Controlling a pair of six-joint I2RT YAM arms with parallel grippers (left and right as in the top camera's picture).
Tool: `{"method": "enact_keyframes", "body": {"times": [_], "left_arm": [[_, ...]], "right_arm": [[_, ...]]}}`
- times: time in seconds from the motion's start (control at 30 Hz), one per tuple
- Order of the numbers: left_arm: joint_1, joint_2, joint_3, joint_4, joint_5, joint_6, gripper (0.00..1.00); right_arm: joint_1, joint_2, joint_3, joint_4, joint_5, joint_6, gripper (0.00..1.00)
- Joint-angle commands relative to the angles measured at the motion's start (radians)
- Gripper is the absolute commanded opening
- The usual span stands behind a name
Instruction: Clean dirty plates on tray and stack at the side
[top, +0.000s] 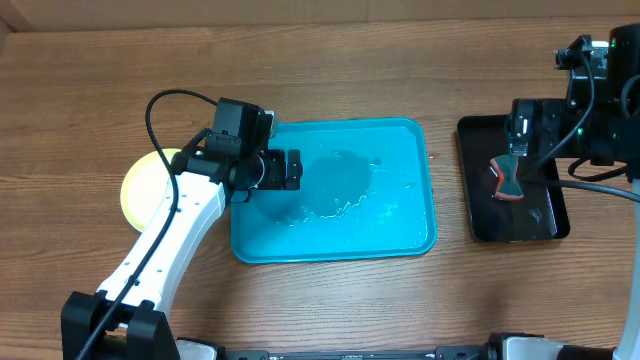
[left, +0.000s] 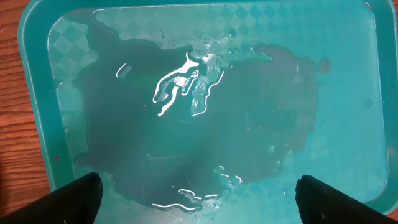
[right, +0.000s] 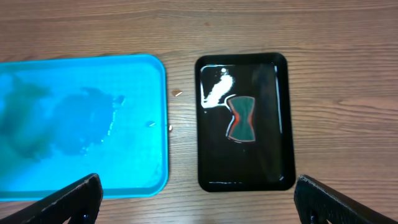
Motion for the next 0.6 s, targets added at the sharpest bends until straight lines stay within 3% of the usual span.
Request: {"method": "enact_keyframes", "body": {"times": [0.0,0.17,0.27,0.43,0.57], "left_arm": [[0.002,0.005,0.014,0.001,-0.01,0.016,1.0],[0.002,0.005,0.014,0.001,-0.01,0.016,1.0],[0.002,0.005,0.014,0.001,-0.01,0.016,1.0],[0.002,0.005,0.014,0.001,-0.01,0.016,1.0],[0.002,0.005,0.014,0.001,-0.01,0.016,1.0]], "right_arm": [[0.002,0.0,0.015,-0.01,0.021,0.005,1.0],[0.002,0.006,0.011,0.082,-0.019,0.001,1.0],[0.006,-0.021,-0.044,0.281,-0.069,0.0,1.0],[0.041,-0.168,-0.341,0.735,-0.148,0.0,1.0],[0.061,-0.335,-0.629,0.994,-0.159,0.001,1.0]]}}
